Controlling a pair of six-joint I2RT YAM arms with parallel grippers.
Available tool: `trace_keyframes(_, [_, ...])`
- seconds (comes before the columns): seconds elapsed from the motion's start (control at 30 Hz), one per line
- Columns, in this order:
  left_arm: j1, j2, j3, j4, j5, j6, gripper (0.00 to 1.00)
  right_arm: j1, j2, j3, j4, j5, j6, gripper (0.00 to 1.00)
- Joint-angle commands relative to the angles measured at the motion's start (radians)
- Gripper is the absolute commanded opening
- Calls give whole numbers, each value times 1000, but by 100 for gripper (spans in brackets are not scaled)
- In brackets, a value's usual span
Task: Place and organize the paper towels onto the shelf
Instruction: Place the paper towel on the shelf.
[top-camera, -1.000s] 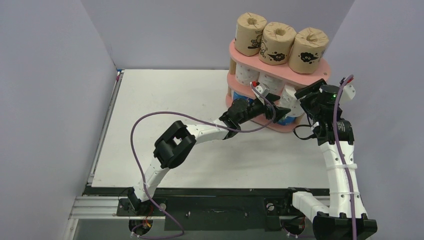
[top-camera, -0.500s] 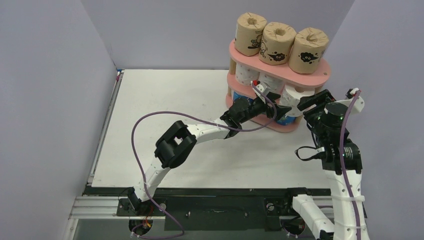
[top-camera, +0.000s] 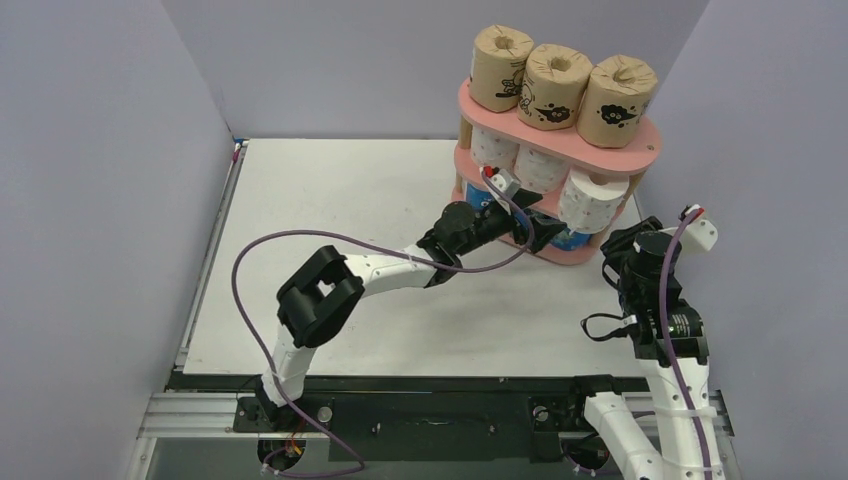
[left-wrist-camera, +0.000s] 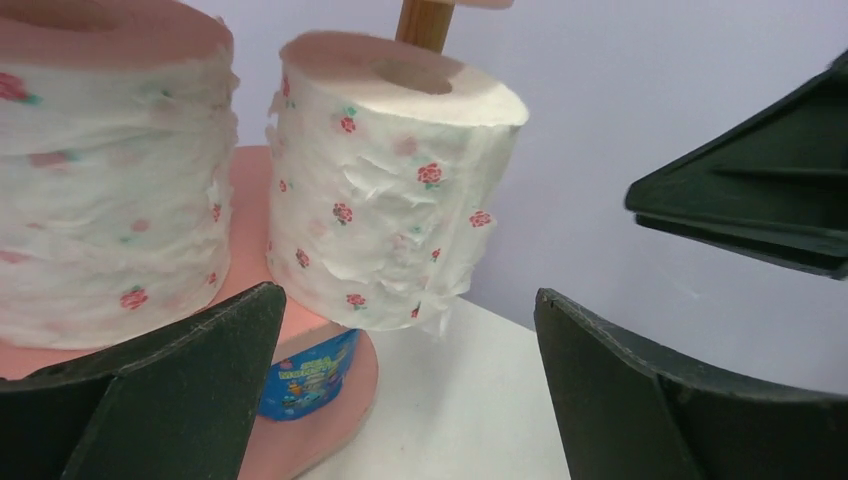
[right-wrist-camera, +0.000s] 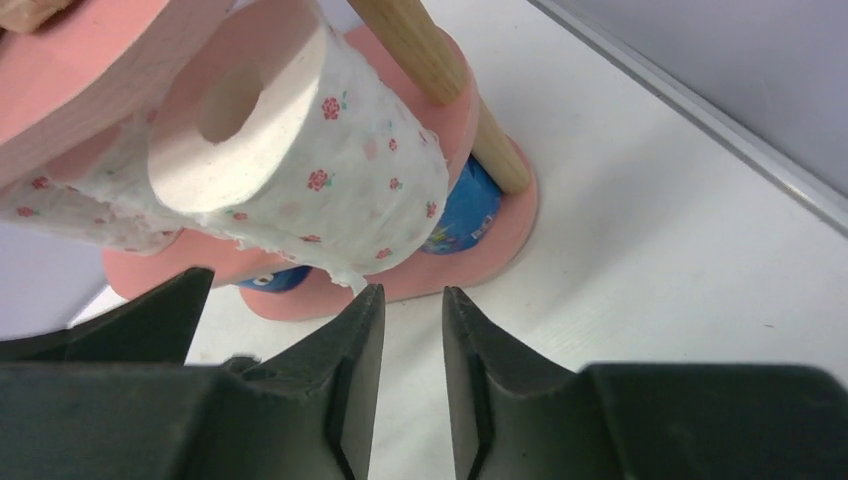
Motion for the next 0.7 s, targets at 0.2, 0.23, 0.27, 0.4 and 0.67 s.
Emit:
trace_keyframes(0.2, [35,-443,-443,98,-241,-70,92,-13,47,-115,214,-44,38,0])
trace_keyframes(0.23, [36,-474,-506,84,-300,-73,91,-13,48,-123,227,-50,42,0])
trace_keyframes(0.27, [36,-535,-534,37,-331,-75,90,-11,49,-142,253,-57,45,0])
trace_keyframes(0.4, [28,-721,-613,-256,-519,-114,88,-4,52,-215,343,-87,82,0])
trace_keyframes(0.67, [22,-1017,-877,-297,-605,-191,89,-4,123,-234,418,-83,104,0])
